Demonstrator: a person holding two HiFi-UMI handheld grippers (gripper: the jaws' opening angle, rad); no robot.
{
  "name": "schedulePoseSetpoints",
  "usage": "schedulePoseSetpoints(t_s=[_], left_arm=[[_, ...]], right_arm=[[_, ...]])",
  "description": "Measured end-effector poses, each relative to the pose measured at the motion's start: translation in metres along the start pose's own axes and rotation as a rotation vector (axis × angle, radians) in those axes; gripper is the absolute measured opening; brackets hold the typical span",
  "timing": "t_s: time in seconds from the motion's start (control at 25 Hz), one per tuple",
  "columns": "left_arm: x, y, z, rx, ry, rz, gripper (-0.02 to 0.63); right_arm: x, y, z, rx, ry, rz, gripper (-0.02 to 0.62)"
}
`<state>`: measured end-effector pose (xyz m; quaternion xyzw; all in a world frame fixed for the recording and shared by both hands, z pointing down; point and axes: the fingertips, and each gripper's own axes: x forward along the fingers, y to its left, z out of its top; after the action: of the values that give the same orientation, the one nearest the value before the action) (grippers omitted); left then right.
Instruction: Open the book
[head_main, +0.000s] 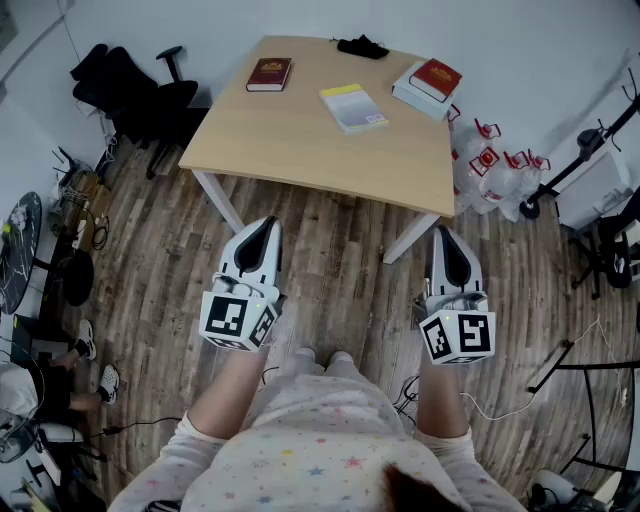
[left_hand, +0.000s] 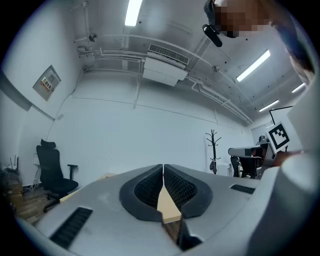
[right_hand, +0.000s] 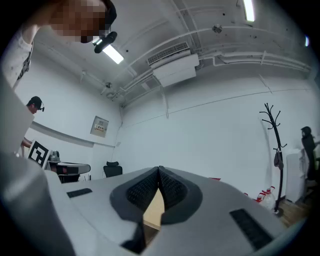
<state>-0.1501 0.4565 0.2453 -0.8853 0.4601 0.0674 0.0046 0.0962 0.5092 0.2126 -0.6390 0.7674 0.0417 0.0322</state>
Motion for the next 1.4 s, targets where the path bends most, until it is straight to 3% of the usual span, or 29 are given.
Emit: schedulePoseSetpoints(t_s=[0.36, 0.6, 0.68, 0.76, 0.88, 0.96, 1.12, 1.4], left_arm=[[0.007, -0.006, 0.001, -0.002, 0.001, 0.000, 0.019], [0.016, -0.016, -0.006, 0.011, 0.051, 0.003, 0.021], [0.019, -0.018, -0.009, 0.013, 0.072, 0.019, 0.021], [0.022, -0.019, -0.012, 0.017, 0.086, 0.040, 0.024], [0.026, -0.022, -0.015, 0.019, 0.102, 0.063, 0.139], [0.027, -0.025, -0.013, 0.018, 0.097, 0.075, 0.175], [0.031, -0.025, -0.007, 0.019, 0.071, 0.100, 0.242], [0.050, -0.012, -0.008, 0.032, 0.058, 0.094, 0.262]], right_arm=[[0.004, -0.005, -0.001, 0.014, 0.002, 0.016, 0.002], [0.003, -0.021, -0.006, 0.045, 0.025, 0.015, 0.005], [0.005, -0.029, -0.009, 0.059, 0.038, 0.020, 0.041], [0.008, -0.039, -0.012, 0.068, 0.047, 0.018, 0.150], [0.011, -0.049, -0.017, 0.077, 0.051, 0.031, 0.233], [0.013, -0.052, -0.017, 0.093, 0.045, 0.055, 0.273], [0.019, -0.055, -0.019, 0.116, 0.041, 0.089, 0.304], [0.050, -0.049, -0.030, 0.122, 0.064, 0.122, 0.327]])
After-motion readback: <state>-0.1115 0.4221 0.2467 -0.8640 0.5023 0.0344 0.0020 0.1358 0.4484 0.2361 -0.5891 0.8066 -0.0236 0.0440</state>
